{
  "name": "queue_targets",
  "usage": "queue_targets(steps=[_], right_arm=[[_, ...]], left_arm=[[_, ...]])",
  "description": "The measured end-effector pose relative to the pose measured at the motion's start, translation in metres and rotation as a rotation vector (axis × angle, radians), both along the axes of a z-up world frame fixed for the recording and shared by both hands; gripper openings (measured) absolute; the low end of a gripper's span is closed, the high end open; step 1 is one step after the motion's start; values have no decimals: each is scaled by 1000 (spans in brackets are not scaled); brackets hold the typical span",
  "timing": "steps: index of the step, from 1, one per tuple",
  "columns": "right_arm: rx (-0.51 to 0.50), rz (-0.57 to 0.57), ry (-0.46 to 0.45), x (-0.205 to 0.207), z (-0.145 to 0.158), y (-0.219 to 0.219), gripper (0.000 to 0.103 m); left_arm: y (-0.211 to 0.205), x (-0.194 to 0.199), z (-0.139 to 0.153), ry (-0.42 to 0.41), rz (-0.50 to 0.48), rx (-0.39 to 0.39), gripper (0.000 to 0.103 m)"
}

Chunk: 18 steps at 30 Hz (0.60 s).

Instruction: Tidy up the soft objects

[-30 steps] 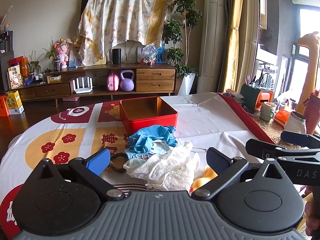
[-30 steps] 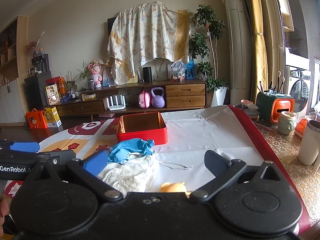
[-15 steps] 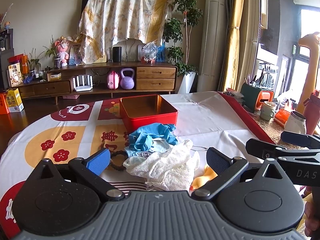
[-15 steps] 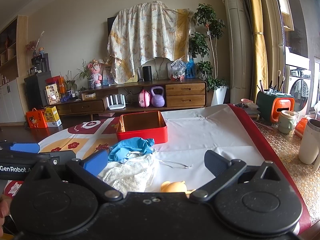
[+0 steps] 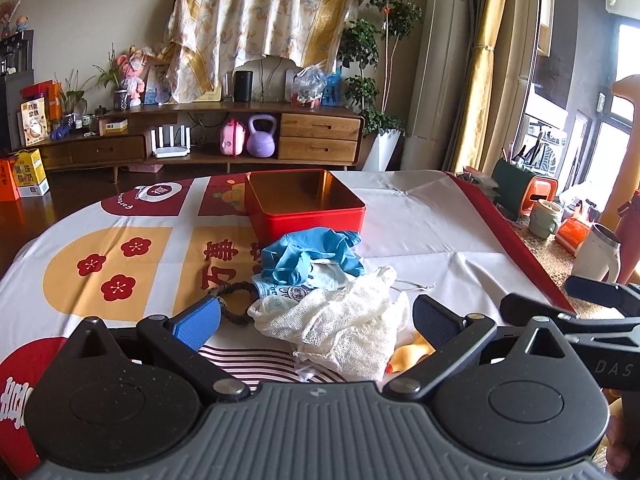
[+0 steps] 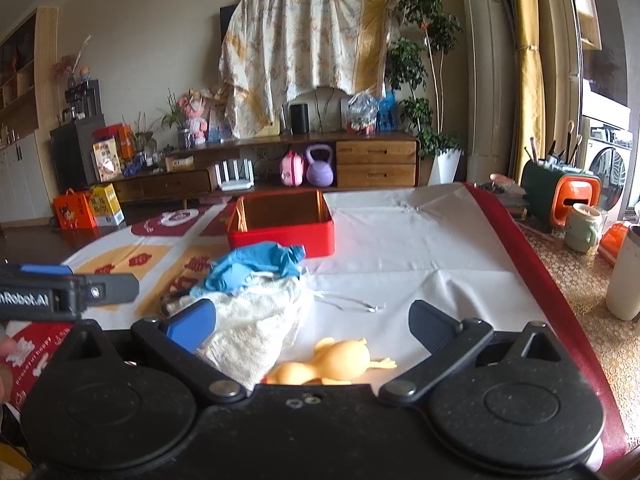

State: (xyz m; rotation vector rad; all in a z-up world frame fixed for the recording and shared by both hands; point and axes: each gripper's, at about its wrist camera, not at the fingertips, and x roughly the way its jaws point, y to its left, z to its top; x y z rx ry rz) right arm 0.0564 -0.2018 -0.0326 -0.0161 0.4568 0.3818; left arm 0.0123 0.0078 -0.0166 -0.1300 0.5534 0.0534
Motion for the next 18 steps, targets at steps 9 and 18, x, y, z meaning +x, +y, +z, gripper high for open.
queue_targets(steps=[9,18], right_arm=[[-91,39,75,26,-31,-5,101],[-155,150,137,51,-57,-4,94]], left_arm=[[-10,33,-19,47,-68,29,103],[-31,81,-52,144,-181,63,103]])
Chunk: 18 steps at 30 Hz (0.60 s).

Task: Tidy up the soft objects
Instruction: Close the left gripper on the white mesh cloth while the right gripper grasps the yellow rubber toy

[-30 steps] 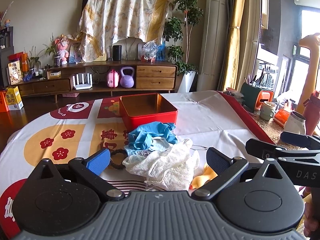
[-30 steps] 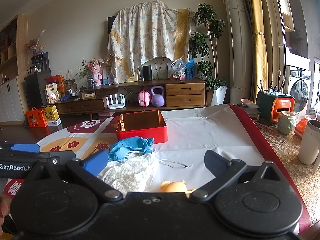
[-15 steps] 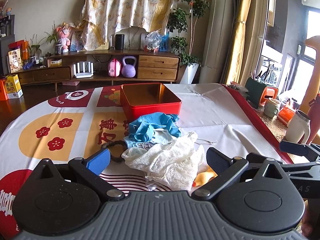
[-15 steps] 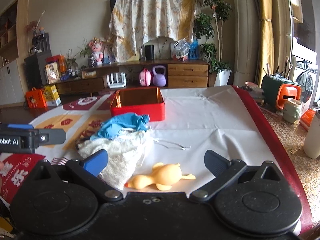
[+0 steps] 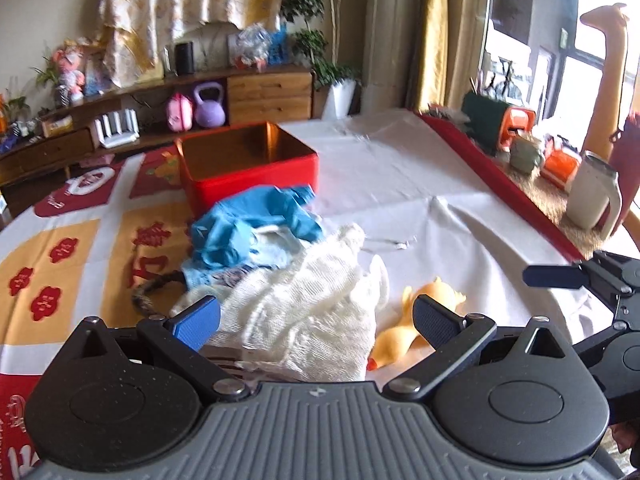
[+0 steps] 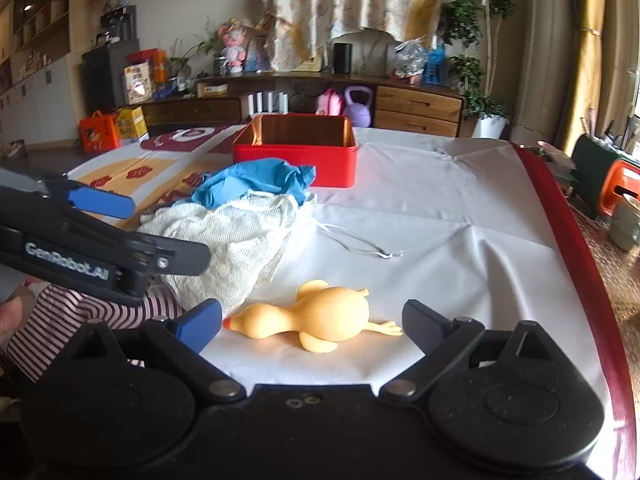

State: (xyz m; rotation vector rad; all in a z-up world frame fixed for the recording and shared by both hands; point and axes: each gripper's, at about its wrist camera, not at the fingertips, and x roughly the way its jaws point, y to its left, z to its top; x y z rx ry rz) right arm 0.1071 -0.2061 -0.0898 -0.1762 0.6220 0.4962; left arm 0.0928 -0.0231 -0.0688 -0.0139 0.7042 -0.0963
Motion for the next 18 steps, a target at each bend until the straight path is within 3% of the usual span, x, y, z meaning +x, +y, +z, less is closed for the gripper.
queue_targets(steps=[9,18], right_arm=[[-65,76,23,33,-20,7,86],[15,59,133,63,-36,-2,76]], left_arm=[[-13,35,-22,21,-34,70,103],[-6,58,-39,79,-43,47,102]])
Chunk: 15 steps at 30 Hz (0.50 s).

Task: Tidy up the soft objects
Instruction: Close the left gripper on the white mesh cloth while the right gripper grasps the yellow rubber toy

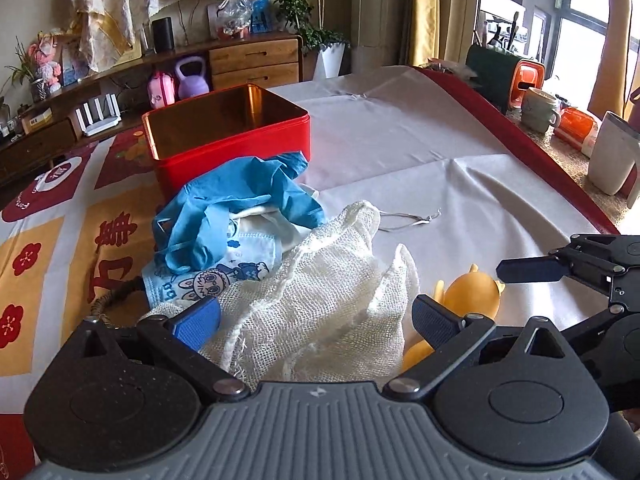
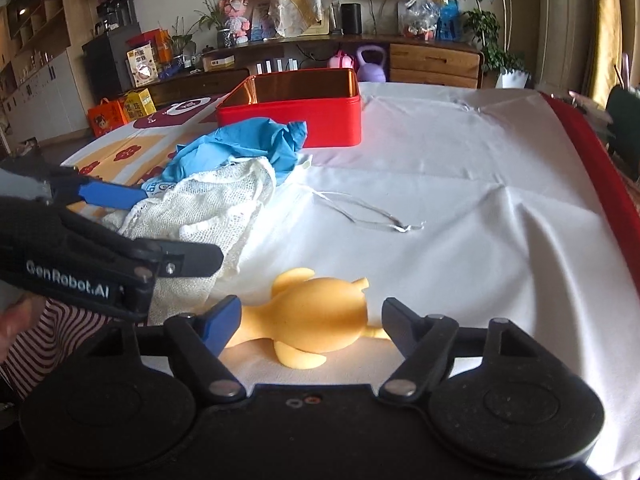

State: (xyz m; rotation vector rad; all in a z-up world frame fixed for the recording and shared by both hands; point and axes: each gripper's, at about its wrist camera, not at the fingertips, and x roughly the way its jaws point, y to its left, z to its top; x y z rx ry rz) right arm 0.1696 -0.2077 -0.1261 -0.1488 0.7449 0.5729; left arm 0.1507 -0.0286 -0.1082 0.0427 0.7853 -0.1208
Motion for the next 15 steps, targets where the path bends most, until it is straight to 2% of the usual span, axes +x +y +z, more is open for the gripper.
queue_targets(steps=[2,5,13,15], right_arm=[[21,-6,17,2,-1,-3,72],[42,-5,31,2,-1,-4,61],[79,-43,49,3,0,-7,40],[84,-48,49,2,0,-8,37]], left_arm=[[-1,0,-3,4,-3,6,101],[0,1,-5,13,0,-15,87],[6,0,-7,10,17,-14,34],[6,-2,-5,-1,8,-20,28]])
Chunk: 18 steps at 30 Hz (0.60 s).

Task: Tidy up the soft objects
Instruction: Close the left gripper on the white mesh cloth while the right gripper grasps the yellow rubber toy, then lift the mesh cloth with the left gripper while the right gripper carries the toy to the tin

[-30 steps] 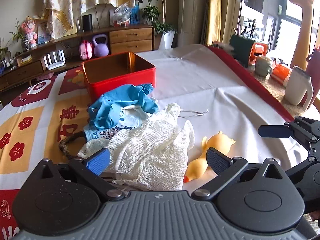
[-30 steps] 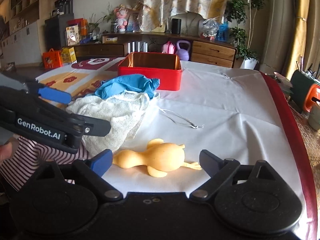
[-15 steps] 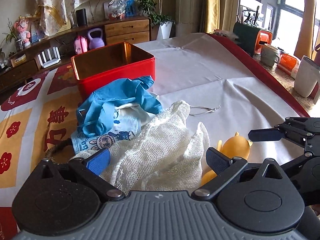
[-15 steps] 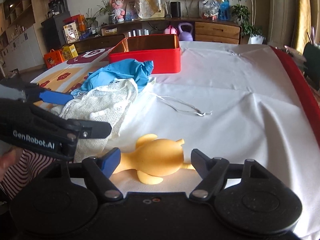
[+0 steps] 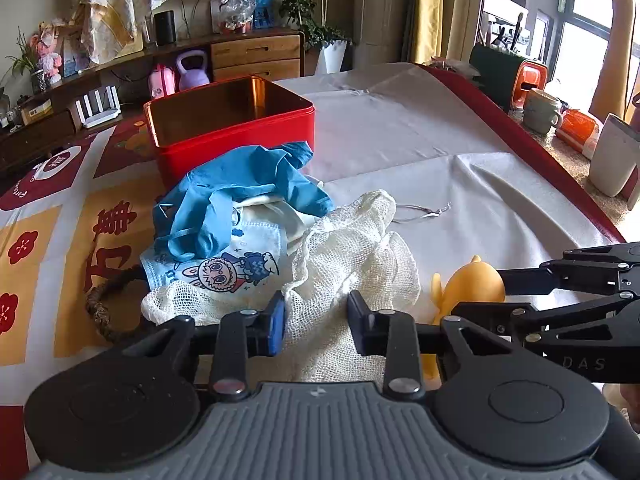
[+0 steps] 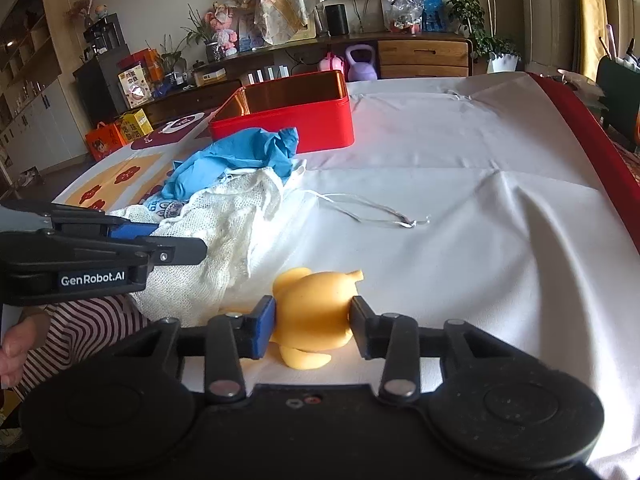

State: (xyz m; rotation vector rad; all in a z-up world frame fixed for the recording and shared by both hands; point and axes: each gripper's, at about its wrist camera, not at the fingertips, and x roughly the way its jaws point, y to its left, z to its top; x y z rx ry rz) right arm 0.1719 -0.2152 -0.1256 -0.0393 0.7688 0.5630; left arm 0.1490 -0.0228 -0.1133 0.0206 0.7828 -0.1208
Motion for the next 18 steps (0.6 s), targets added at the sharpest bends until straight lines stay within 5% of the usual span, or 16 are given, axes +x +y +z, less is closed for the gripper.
queue_targets(steps=[6,18], right_arm=[[0,0,-28,-9,6,1,32],[5,-9,-105,-25,34,-8,31]], left_arm=[[-1,-9,8,-42,-22,-12,10],[22,-23,39,-76,20,-97,9]])
